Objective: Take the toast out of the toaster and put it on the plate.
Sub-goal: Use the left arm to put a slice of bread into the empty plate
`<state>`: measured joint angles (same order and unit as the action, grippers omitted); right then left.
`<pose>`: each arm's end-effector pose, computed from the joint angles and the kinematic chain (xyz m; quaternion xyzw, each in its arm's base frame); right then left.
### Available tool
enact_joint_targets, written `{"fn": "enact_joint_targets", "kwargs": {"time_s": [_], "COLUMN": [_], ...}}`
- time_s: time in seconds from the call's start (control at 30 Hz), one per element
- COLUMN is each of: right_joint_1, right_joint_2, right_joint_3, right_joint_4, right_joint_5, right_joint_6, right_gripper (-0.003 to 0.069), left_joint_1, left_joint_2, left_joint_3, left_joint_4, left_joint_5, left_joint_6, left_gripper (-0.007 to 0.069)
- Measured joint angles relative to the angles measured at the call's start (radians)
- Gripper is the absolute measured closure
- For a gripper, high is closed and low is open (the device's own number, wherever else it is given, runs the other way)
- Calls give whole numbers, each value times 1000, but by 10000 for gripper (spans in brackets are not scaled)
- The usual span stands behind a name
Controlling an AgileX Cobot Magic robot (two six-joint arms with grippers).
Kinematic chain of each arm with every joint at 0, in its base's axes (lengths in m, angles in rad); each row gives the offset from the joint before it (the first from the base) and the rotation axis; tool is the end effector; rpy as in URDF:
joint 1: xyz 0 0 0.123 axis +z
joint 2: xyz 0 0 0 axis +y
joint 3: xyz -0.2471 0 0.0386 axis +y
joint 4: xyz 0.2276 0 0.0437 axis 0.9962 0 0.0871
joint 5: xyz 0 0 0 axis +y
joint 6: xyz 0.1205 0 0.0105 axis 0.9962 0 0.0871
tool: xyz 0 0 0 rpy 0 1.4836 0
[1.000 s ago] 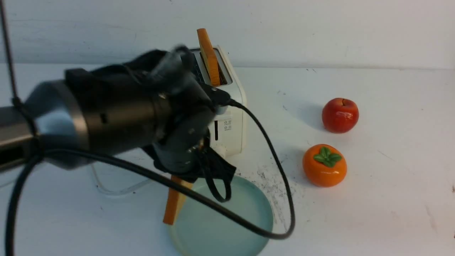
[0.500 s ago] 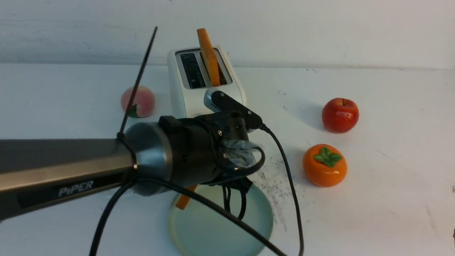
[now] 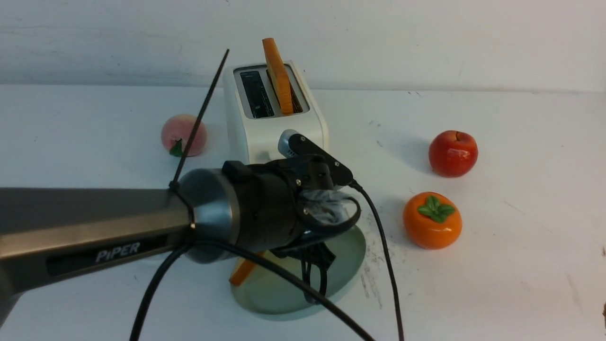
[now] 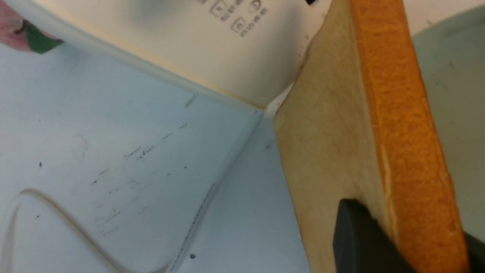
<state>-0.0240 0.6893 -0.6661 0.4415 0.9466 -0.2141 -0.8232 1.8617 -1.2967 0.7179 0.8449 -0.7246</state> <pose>0.1396 0.0386 0.2643 -0.0269 0.9201 0.1698 0.3518 0.2907 -0.2260 0.1663 0.2444 0.9181 0.1261 0.2852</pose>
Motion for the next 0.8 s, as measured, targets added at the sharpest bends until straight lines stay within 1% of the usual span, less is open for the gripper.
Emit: {"fn": "enact_joint_targets", "kwargs": {"time_s": [0.13, 0.4, 0.47, 0.6, 0.7, 0.73, 0.77, 0.8], "right_joint_1": [0, 0, 0, 0, 0, 0, 0, 0], "right_joint_2": [0, 0, 0, 0, 0, 0, 0, 0], "right_joint_3": [0, 0, 0, 0, 0, 0, 0, 0], "right_joint_4": [0, 0, 0, 0, 0, 0, 0, 0], "right_joint_5": [-1, -1, -1, -2, -2, -2, -2, -2], "right_joint_6": [0, -2, -3, -3, -3, -3, -3, -3], "right_gripper": [532, 528, 524, 520, 516, 515, 513, 513], "left_joint_1": [0, 0, 0, 0, 0, 0, 0, 0], "left_joint_2": [0, 0, 0, 1, 3, 3, 3, 3], "left_joint_3": [0, -1, -9, -41, -93, -100, -134, -144], "left_joint_4": [-32, -106, -115, -130, -162, -164, -192, -204], "left_joint_5": [23, 19, 21, 42, 81, 87, 116, 123], "left_joint_6": [23, 75, 83, 86, 86, 86, 86, 86], "left_gripper": [514, 514, 503, 442, 360, 350, 307, 296]}}
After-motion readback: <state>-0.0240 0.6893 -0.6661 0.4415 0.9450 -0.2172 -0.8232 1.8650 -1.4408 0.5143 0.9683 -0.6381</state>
